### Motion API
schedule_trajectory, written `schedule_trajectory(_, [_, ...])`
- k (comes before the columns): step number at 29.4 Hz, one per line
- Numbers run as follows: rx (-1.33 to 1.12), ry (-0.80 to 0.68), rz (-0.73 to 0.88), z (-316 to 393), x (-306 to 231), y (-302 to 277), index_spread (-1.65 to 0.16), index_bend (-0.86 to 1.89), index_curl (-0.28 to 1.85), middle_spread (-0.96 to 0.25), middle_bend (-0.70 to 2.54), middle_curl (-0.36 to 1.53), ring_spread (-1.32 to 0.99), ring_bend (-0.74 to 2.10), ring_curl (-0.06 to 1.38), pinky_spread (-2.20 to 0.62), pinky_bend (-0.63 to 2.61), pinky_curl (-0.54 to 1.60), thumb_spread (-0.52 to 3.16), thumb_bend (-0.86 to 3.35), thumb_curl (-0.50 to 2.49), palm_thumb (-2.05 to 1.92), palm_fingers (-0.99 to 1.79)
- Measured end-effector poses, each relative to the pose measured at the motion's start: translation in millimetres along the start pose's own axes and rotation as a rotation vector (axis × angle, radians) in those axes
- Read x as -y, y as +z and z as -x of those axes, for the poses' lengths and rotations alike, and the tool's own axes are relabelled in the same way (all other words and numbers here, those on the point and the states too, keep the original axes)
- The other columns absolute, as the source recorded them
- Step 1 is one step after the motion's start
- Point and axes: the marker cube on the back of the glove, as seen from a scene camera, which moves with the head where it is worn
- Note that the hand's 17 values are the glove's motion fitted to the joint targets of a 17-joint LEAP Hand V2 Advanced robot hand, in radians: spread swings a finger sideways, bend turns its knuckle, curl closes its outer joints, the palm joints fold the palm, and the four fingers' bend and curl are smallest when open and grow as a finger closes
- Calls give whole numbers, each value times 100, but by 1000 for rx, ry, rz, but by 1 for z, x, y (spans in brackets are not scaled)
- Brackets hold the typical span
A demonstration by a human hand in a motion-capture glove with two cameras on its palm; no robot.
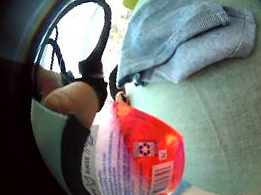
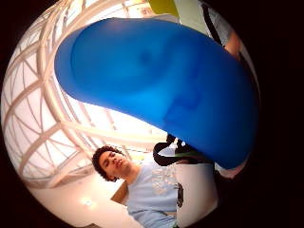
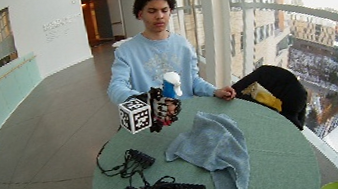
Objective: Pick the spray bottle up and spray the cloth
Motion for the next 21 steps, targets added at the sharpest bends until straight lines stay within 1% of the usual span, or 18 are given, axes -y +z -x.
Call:
schedule_trajectory(11, [29,165,101,-5,12,9,-19,14,38,-7,44,48,-6,57,42,21,17,25,89,-3,53,83,112])
schedule_trajectory(21, [47,245,134,-12,9,17,-18,14,38,-7,44,48,-5,57,42,22,17,26,92,-3,53,82,112])
